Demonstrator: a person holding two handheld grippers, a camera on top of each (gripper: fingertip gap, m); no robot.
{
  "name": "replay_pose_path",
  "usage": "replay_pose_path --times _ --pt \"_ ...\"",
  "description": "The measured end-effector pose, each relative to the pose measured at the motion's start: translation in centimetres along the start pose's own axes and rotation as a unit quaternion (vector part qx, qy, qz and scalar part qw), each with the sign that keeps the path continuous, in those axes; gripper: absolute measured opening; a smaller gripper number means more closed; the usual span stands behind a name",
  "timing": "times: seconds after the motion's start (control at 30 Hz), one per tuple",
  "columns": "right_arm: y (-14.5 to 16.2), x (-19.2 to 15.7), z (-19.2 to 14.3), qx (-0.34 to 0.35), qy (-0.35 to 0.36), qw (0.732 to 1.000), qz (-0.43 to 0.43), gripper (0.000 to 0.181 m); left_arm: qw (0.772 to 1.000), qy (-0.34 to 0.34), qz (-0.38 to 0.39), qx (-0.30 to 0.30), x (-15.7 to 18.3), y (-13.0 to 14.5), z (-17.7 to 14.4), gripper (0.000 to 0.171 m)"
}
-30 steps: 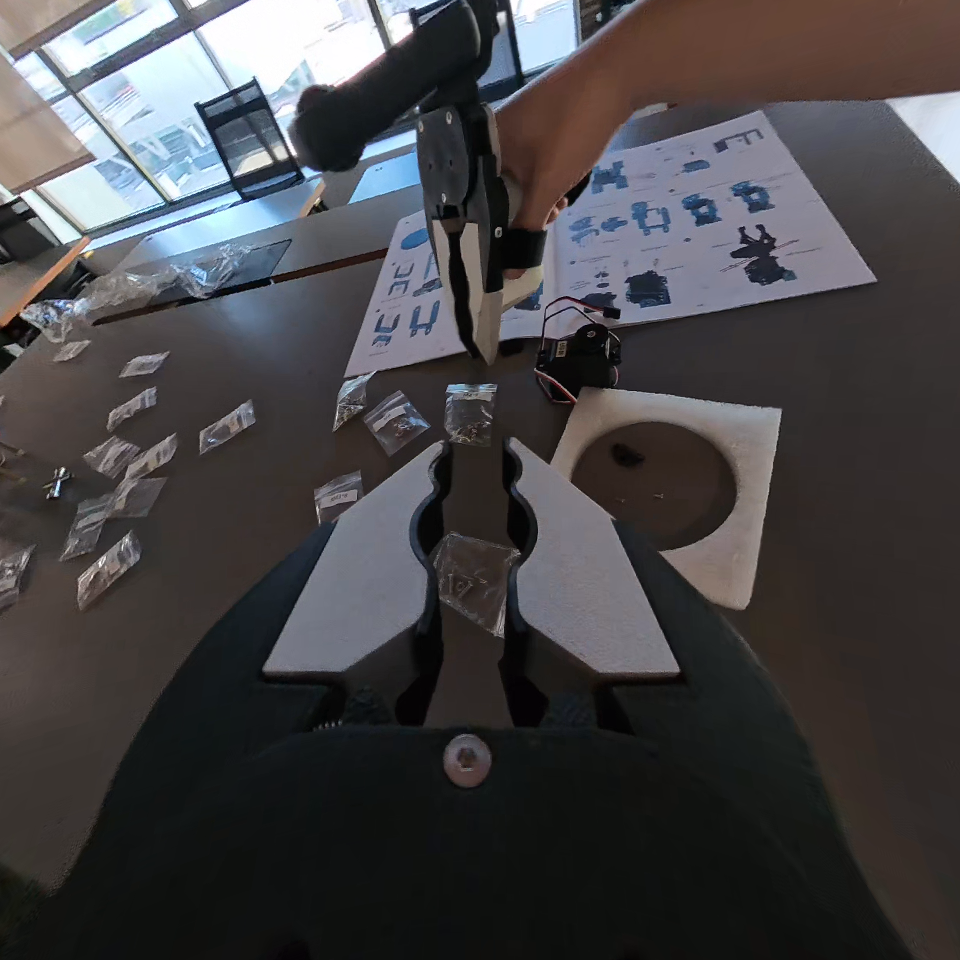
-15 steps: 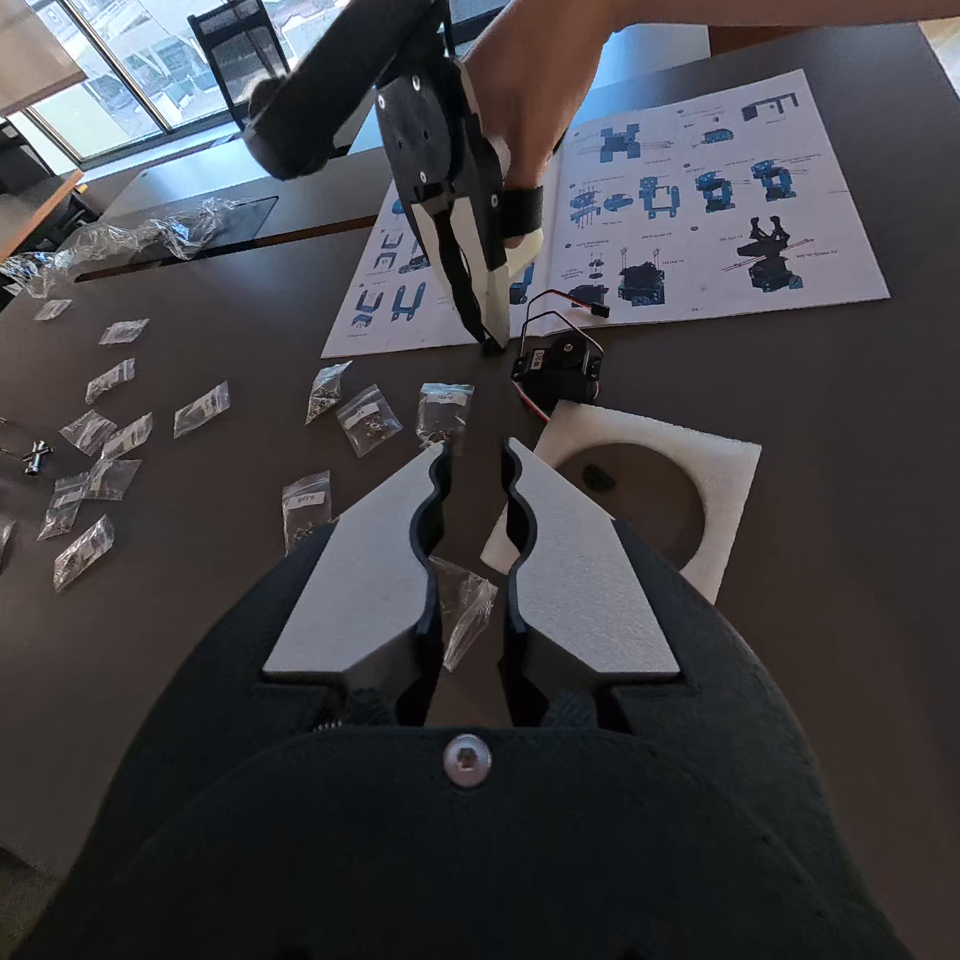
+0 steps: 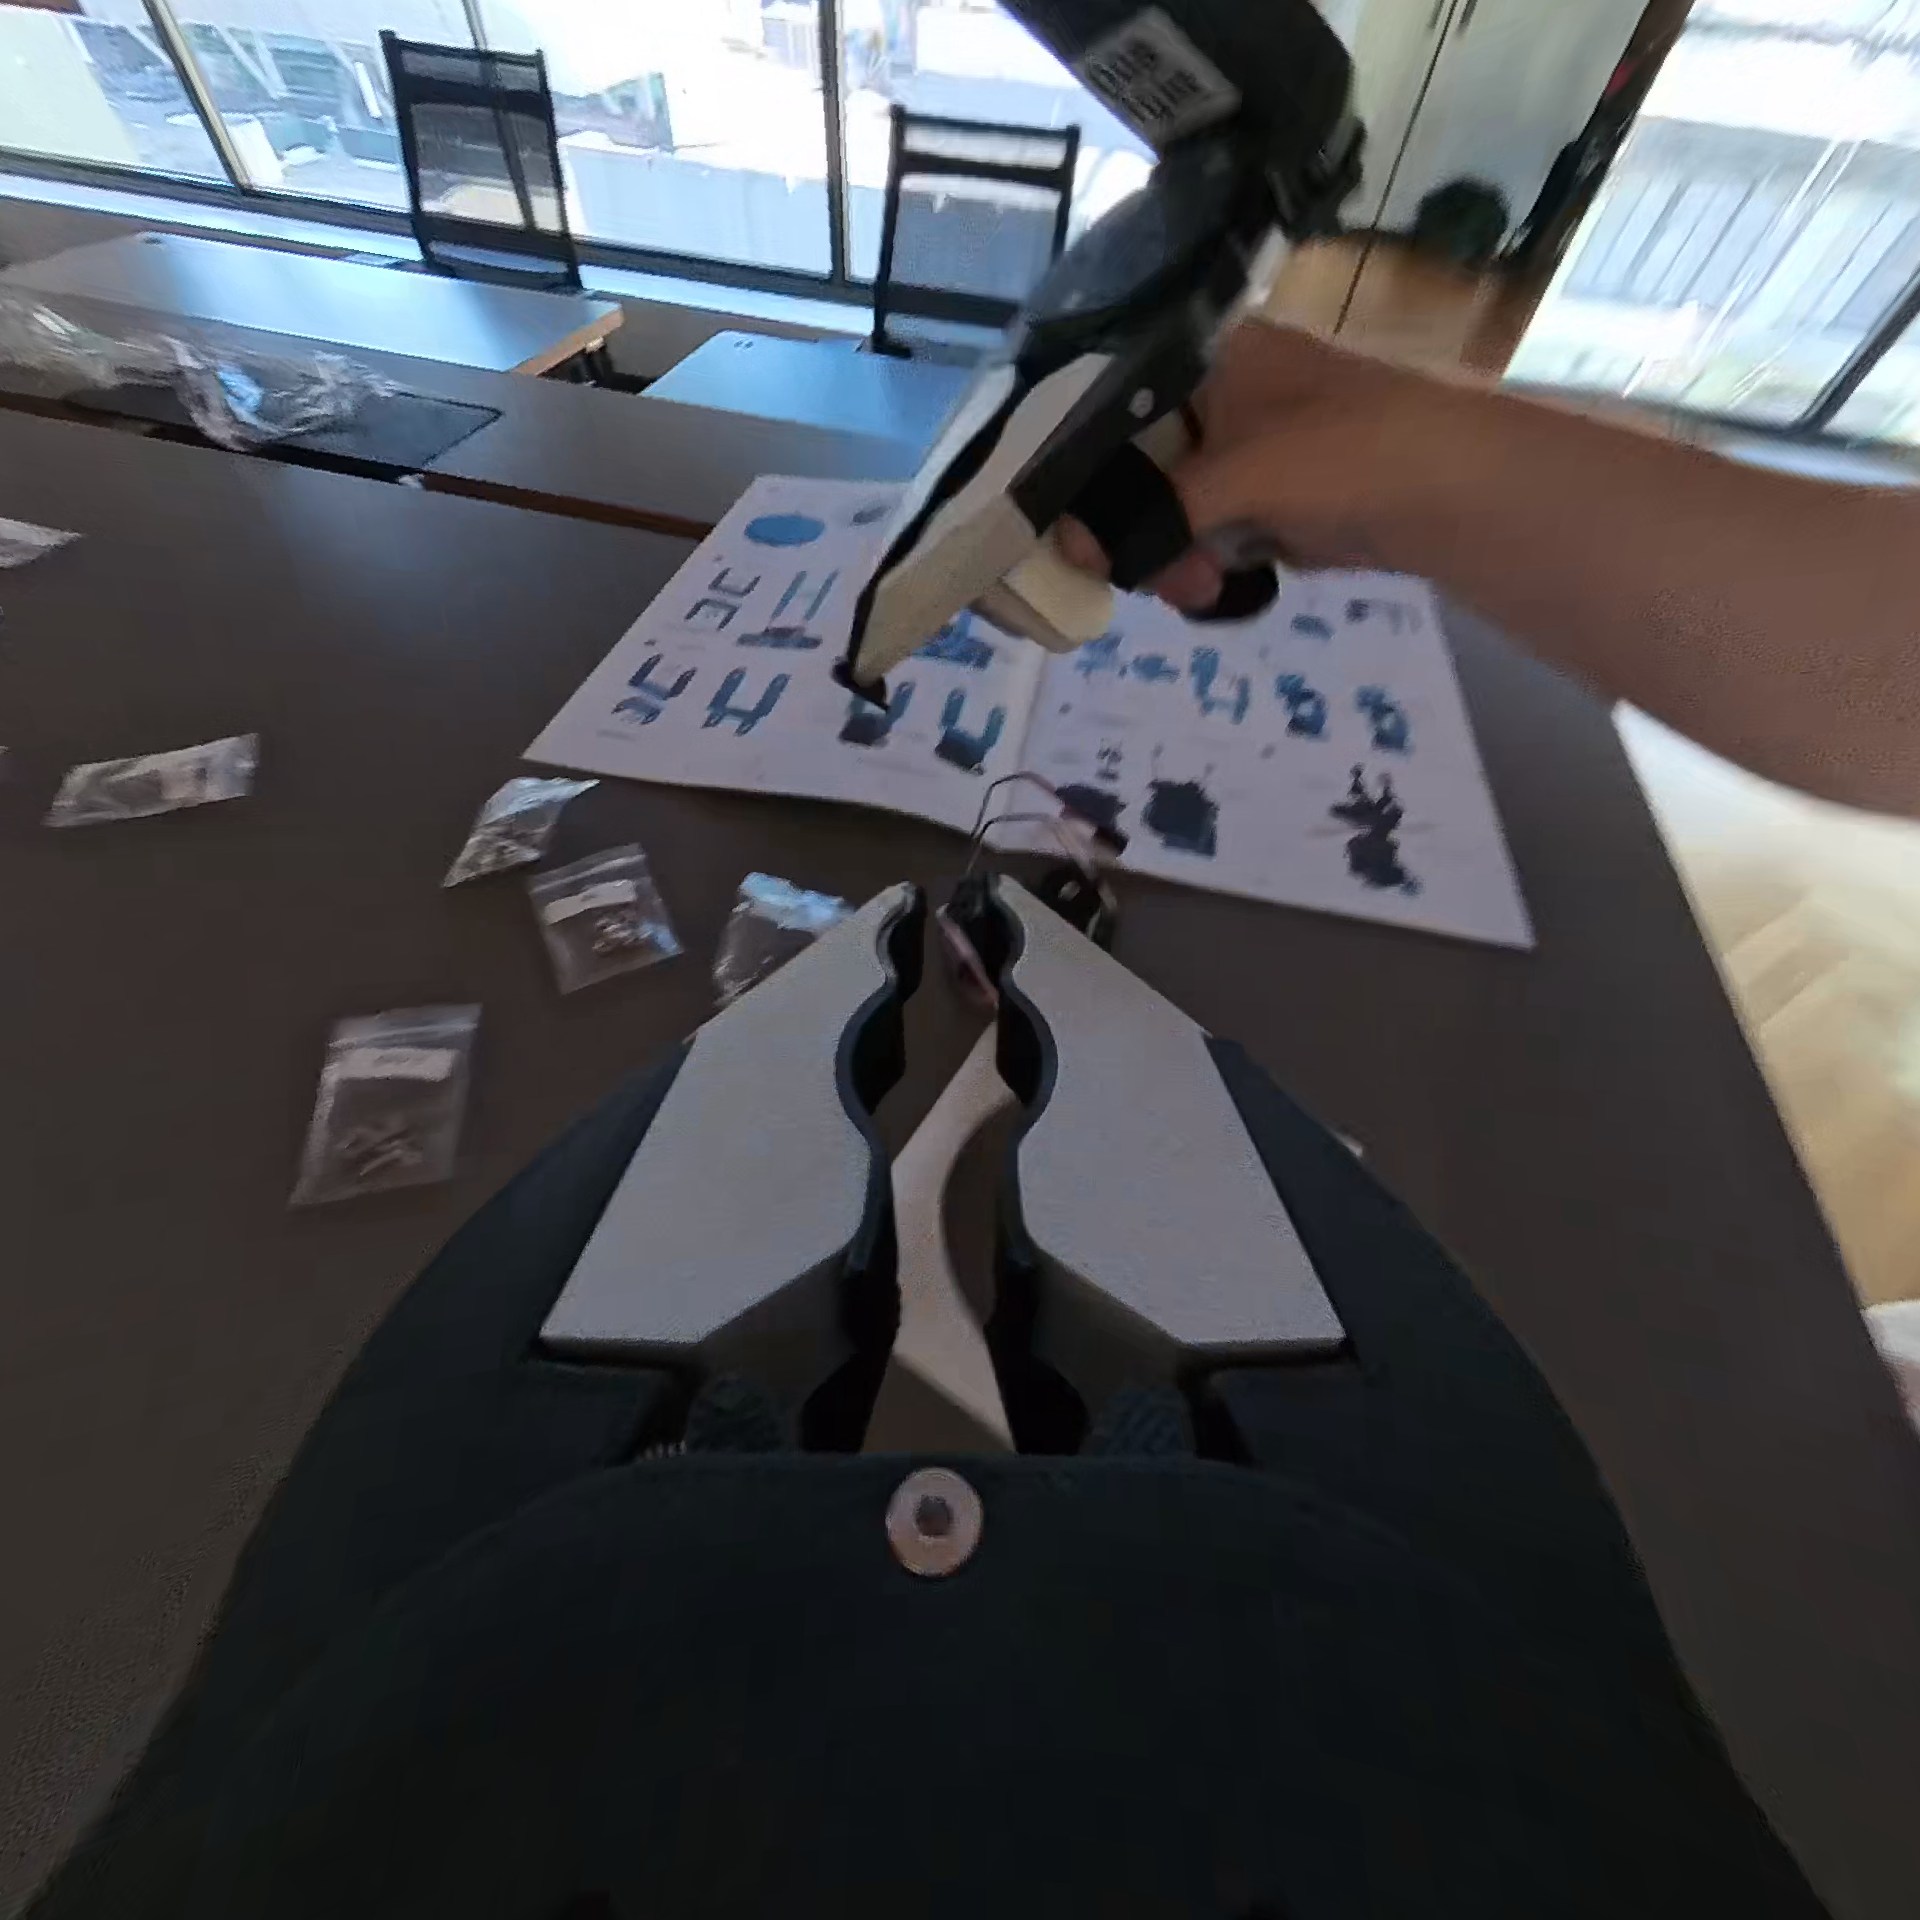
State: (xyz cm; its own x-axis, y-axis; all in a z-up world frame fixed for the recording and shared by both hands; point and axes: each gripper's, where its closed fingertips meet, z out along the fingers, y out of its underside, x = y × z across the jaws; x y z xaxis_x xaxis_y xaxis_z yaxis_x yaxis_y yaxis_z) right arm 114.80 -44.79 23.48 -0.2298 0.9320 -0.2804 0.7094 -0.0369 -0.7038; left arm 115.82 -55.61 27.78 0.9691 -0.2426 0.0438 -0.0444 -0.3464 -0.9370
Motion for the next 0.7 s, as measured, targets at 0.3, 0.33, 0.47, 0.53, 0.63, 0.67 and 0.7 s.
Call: replay_pose_path --times 0.3,0.33,0.47,0.53,0.63,0.67,0.7 --pt "-1.3 -5.6 -6.2 0.319 -0.072 0.92 0.215 0.0 0.999 -0.017 -0.036 0.016 2.8 -3.9 5.5 0.018" --pt "-1.1 -5.7 -6.3 0.325 -0.071 0.918 0.215 0.0 0.999 -0.021 -0.037 0.015 2.9 -4.1 5.9 0.017" --pt "-0.6 -6.1 -6.7 0.337 -0.067 0.914 0.215 0.0 0.999 -0.035 -0.033 0.004 3.3 -4.3 6.9 0.01" --pt "-0.3 -5.9 -6.9 0.344 -0.054 0.912 0.215 0.0 0.999 -0.024 -0.037 0.001 3.8 -4.3 7.3 0.006" --pt "0.2 -5.7 -7.1 0.348 -0.044 0.911 0.217 0.0 0.999 -0.008 -0.042 -0.004 4.6 -4.2 7.6 0.011" --pt "0.1 -5.9 -7.1 0.351 -0.049 0.91 0.216 0.0 0.999 -0.012 -0.041 -0.007 4.6 -4.1 7.7 0.009" --pt "0.2 -6.1 -7.0 0.352 -0.05 0.91 0.215 0.0 0.999 -0.017 -0.039 -0.01 4.5 -4.0 7.8 0.004"
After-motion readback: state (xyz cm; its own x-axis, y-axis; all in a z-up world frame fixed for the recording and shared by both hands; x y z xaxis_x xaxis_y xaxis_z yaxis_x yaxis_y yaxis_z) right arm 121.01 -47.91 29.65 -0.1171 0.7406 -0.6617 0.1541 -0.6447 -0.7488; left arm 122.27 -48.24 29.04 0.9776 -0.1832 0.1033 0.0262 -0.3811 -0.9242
